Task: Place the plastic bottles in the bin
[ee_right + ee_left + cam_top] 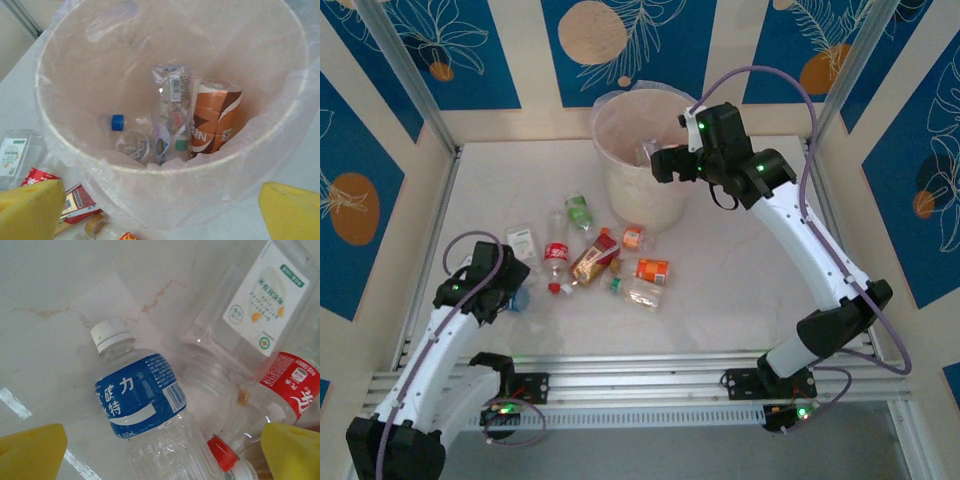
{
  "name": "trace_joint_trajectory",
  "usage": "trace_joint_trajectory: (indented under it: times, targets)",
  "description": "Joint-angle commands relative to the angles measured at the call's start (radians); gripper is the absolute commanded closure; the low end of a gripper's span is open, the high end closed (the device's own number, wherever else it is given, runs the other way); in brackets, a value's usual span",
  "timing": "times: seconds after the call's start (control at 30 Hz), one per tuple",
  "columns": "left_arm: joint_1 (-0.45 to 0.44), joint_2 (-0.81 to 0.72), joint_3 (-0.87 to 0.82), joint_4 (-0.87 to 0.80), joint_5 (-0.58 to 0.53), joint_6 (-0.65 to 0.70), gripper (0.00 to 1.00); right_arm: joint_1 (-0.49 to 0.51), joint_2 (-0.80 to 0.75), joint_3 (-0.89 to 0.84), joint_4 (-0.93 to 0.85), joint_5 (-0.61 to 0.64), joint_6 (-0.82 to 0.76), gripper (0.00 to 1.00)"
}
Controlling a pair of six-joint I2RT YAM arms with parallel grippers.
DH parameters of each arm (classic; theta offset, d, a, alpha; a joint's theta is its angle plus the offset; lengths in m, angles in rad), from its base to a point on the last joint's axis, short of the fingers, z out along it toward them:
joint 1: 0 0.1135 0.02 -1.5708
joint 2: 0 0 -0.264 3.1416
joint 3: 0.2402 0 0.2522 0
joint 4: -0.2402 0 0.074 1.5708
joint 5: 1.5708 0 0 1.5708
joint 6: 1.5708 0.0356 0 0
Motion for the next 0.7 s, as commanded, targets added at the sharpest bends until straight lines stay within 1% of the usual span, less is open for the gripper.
trace_joint_trajectory:
  times: [0.0,0.2,0.57,0.67]
  targets:
    - [0.019,0.005,-0.025,0.037,0.039,-0.038,0.01,0.02,-0.03,-0.025,0.029,-0.001,0.025,0.01]
    - [0.024,0.064,-0.046,0.105,0.082,-0.032,0.01,0.029,-0.03,-0.047,0.028,0.015,0.034,0.01]
    - [0.042,0.139,-0.106,0.188,0.078,-0.043,0.0,0.039,-0.043,-0.06,0.026,0.004,0.045,0.01]
    - [0.051,0.16,-0.121,0.211,0.087,-0.043,0.02,0.041,-0.048,-0.062,0.029,0.01,0.045,0.01]
